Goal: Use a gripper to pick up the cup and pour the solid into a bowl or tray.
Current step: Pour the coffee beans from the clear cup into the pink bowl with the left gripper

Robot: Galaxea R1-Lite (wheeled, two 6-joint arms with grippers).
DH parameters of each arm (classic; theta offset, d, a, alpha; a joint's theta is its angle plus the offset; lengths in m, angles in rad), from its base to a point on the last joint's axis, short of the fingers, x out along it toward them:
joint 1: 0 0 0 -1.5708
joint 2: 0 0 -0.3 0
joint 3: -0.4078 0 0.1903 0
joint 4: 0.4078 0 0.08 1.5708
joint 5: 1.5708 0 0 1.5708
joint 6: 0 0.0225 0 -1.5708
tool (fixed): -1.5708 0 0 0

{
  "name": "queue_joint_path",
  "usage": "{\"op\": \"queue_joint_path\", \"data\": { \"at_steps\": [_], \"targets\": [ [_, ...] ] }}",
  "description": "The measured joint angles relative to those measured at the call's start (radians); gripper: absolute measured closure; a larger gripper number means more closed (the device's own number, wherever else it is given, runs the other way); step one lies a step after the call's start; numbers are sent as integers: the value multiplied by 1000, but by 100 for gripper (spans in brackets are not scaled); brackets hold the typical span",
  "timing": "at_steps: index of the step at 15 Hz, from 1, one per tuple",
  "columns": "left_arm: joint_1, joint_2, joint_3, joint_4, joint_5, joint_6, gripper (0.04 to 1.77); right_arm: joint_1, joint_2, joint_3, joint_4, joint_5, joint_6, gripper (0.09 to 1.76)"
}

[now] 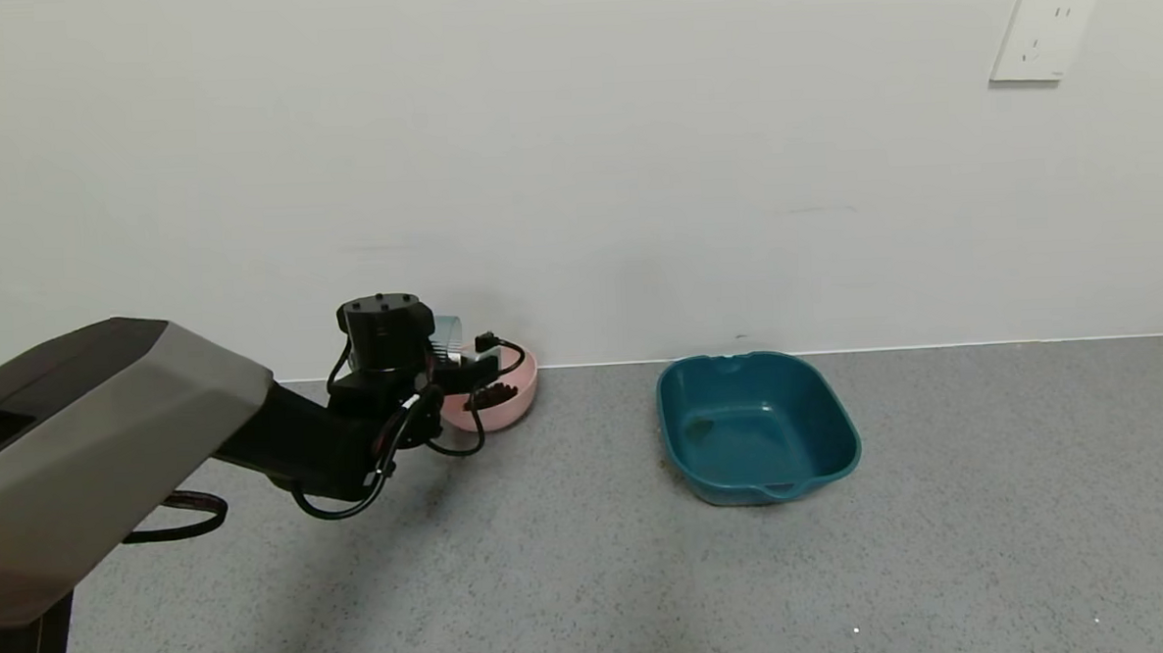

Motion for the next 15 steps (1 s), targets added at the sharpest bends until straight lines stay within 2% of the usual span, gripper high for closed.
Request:
{"op": "queue_joint_path", "data": {
  "at_steps": [15],
  "targets": [
    [-6, 2, 1, 0, 14, 7, 49, 0, 0, 0, 0, 0, 0, 14]
  ]
}}
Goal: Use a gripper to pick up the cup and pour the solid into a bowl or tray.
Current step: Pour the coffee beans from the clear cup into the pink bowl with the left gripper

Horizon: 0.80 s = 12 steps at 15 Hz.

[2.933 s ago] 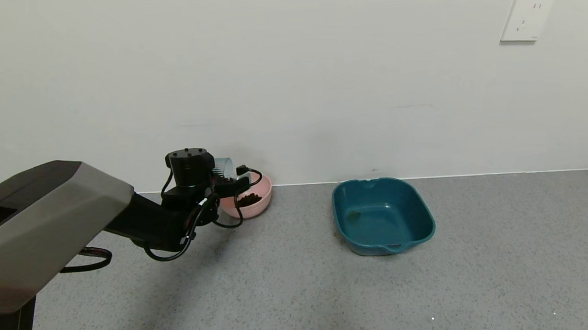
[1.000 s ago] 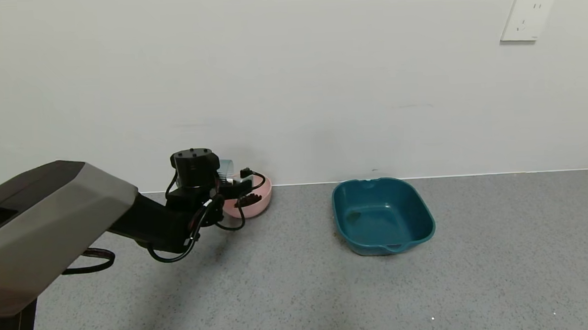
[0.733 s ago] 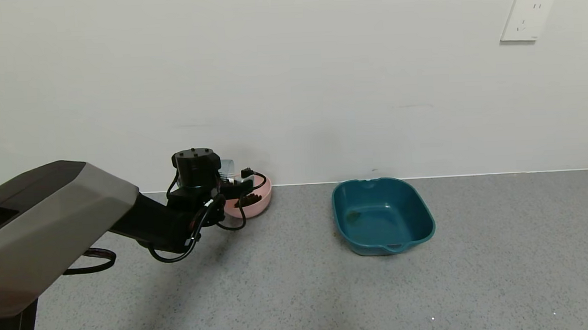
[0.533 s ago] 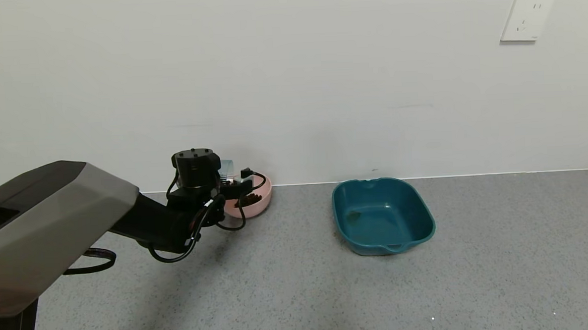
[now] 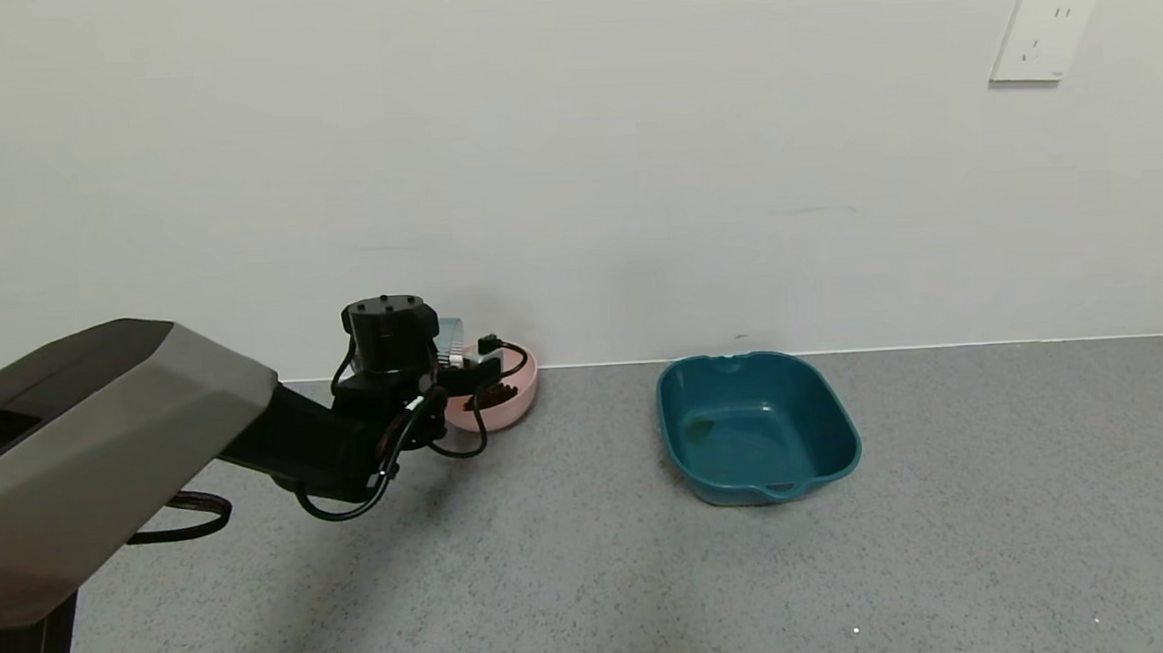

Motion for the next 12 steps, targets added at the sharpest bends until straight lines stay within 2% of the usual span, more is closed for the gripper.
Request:
{"op": "queue_joint_path", "data": {
  "at_steps": [4, 9, 12],
  "targets": [
    [4, -4, 13, -3, 0, -10, 49, 0, 0, 0, 0, 0, 0, 14],
    [13, -16, 38, -84, 3, -15, 49, 1, 0, 0, 0, 0, 0, 14],
    [22, -24, 57, -86, 0, -81, 49, 1, 0, 0, 0, 0, 0, 14]
  ]
}}
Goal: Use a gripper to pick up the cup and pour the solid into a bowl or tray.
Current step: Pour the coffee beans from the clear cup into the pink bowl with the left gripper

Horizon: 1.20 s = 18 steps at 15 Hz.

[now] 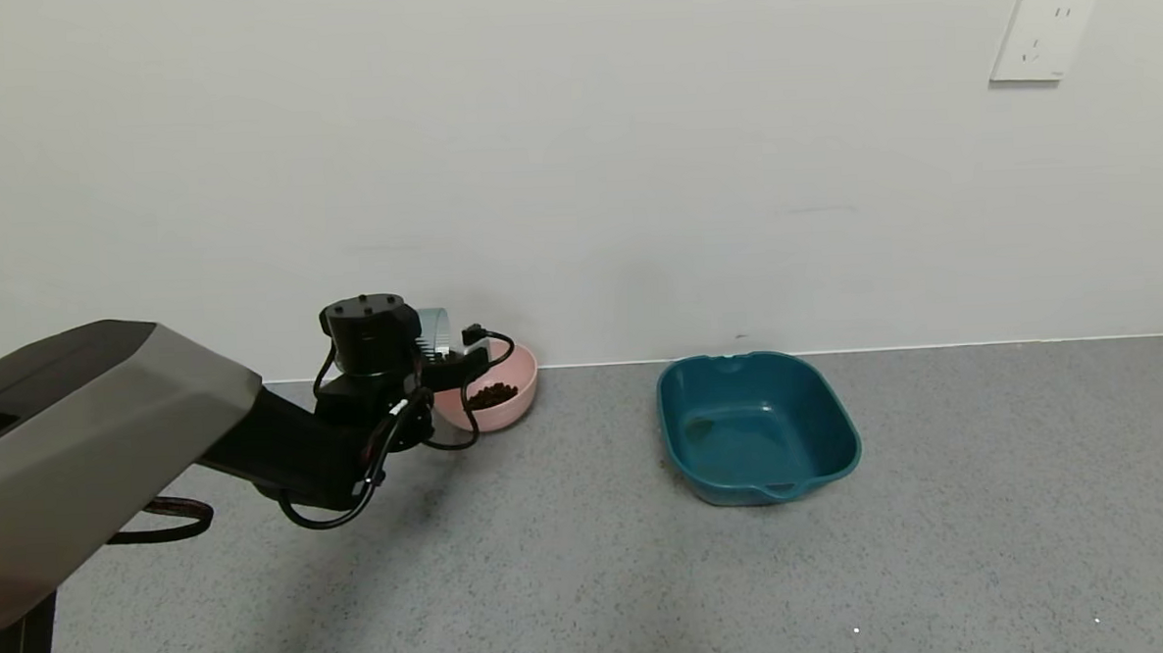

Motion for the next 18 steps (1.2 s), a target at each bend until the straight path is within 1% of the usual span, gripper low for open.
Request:
{"op": "queue_joint_path", "data": {
  "at_steps": [6, 9, 12, 15, 17, 18],
  "targets": [
    [-9, -25, 57, 11, -12, -215, 49, 0, 0, 0, 0, 0, -1, 14],
    [-20, -50, 116, 11, -14, -307, 49, 0, 0, 0, 0, 0, 0, 14],
    [-16, -81, 158, 12, -14, -404, 49, 0, 0, 0, 0, 0, 0, 14],
    [-17, -106, 185, 10, -17, -528, 49, 0, 0, 0, 0, 0, 0, 14],
    [-16, -129, 214, 13, -26, -571, 49, -1, 0, 0, 0, 0, 0, 14],
    [-16, -143, 235, 13, -48, -587, 49, -1, 0, 0, 0, 0, 0, 14]
  ]
}}
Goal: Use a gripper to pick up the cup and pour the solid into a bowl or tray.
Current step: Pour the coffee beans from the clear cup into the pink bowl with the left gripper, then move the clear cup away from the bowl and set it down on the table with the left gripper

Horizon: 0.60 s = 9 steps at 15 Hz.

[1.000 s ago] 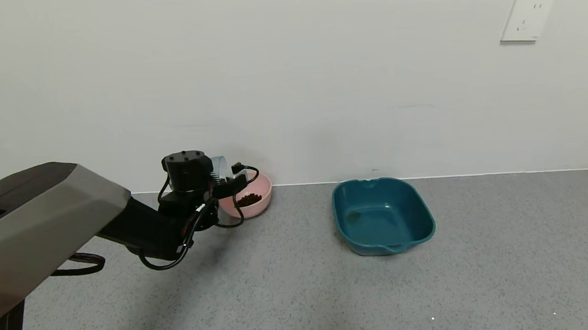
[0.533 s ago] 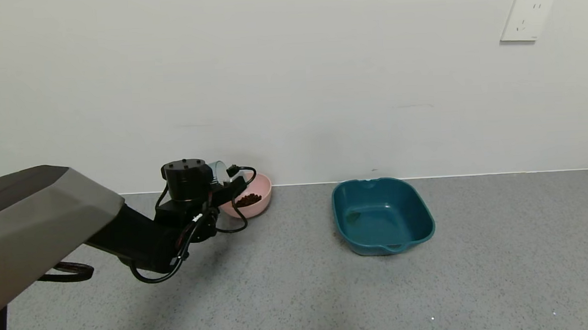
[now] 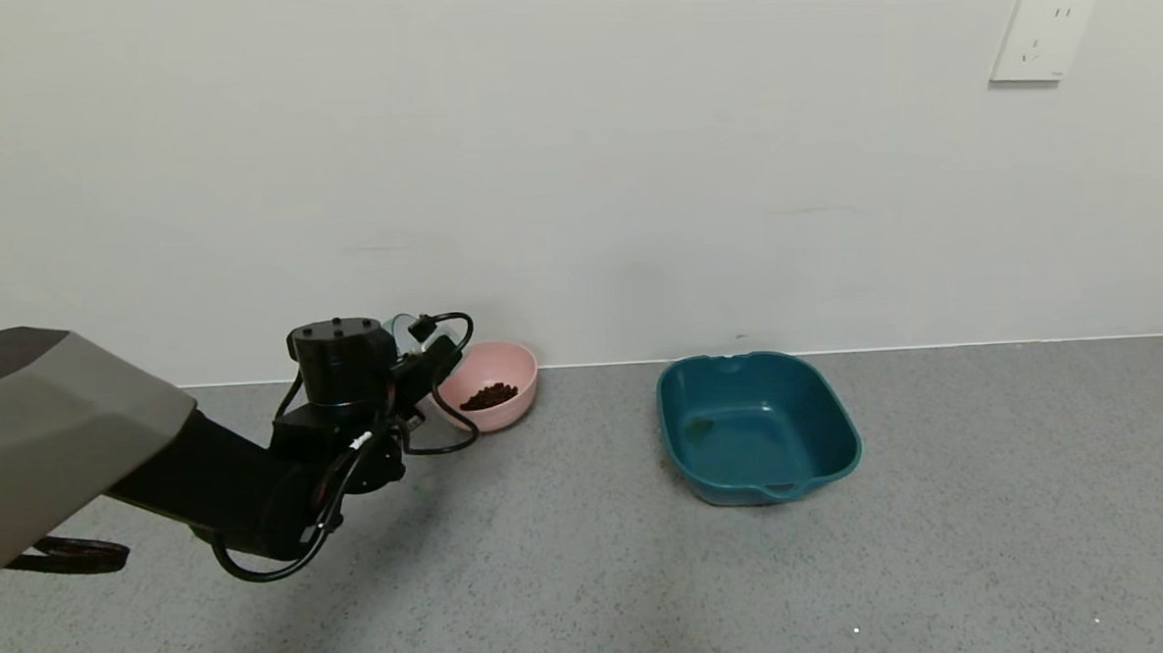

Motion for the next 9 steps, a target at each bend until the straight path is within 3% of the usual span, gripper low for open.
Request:
{"op": "queue_joint_path", "data": {
  "at_steps": [6, 9],
  "targets": [
    [-3, -120, 135, 20, -102, -179, 49, 0, 0, 0, 0, 0, 0, 14],
    [-13, -203, 180, 135, -197, -338, 49, 0, 0, 0, 0, 0, 0, 14]
  ]
}}
